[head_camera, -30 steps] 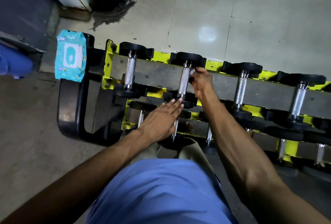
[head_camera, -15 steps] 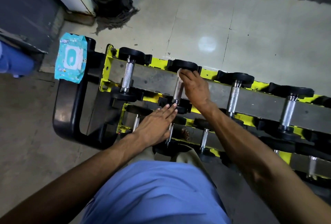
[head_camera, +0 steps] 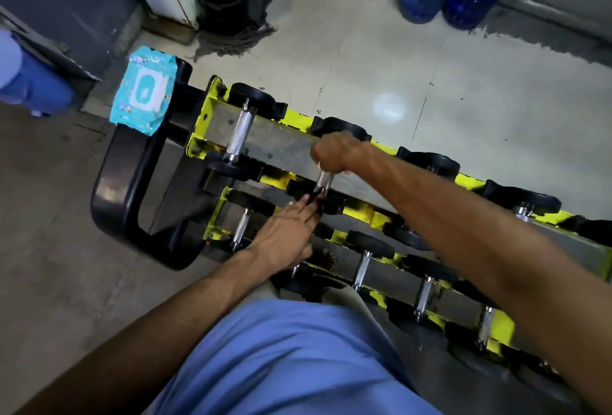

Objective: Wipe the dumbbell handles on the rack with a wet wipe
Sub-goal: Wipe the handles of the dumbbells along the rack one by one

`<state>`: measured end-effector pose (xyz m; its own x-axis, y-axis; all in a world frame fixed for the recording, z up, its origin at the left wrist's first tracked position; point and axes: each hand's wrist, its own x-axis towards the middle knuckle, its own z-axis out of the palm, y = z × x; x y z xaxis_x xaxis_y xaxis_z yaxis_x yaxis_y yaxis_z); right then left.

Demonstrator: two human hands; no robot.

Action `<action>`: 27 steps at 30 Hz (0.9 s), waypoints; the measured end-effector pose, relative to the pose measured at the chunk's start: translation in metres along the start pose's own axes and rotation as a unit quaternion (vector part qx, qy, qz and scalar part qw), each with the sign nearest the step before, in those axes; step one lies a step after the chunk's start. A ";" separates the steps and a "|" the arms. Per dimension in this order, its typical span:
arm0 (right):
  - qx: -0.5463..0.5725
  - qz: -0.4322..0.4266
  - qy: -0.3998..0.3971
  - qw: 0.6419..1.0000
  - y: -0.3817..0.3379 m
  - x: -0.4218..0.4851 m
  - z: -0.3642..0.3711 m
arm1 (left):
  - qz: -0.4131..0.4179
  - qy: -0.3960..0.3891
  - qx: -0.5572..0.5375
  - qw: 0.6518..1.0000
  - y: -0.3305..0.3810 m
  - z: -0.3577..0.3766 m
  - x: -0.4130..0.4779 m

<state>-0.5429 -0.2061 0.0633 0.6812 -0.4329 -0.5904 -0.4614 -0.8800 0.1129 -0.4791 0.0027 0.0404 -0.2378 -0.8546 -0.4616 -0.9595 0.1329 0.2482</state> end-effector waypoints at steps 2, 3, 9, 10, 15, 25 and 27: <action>0.005 0.047 0.047 0.998 0.012 0.000 0.005 | -0.004 -0.001 0.005 1.000 0.001 0.002 -0.002; 0.020 0.044 0.048 0.998 0.011 -0.001 0.012 | -0.005 -0.001 0.011 1.000 0.002 0.003 -0.002; 0.109 -0.106 -0.053 0.987 -0.016 0.009 0.036 | -0.017 0.008 0.017 1.000 0.009 0.006 0.001; 0.085 -0.076 -0.018 0.993 -0.010 0.010 0.031 | -0.020 0.007 0.015 1.000 0.009 0.007 0.000; 0.072 -0.041 0.070 0.994 -0.007 -0.006 0.043 | -0.014 0.010 0.010 1.000 0.004 0.007 -0.004; 0.204 -0.047 0.205 0.956 -0.012 -0.021 0.080 | -0.015 -0.004 0.001 1.000 0.002 0.003 -0.007; 0.186 -0.102 0.204 0.956 -0.022 -0.028 0.091 | -0.009 -0.002 0.003 1.000 0.002 0.002 -0.006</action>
<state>-0.6037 -0.1568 0.0046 0.9088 -0.3659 -0.2006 -0.4130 -0.8572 -0.3076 -0.4799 0.0090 0.0417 -0.2205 -0.8552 -0.4691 -0.9645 0.1197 0.2352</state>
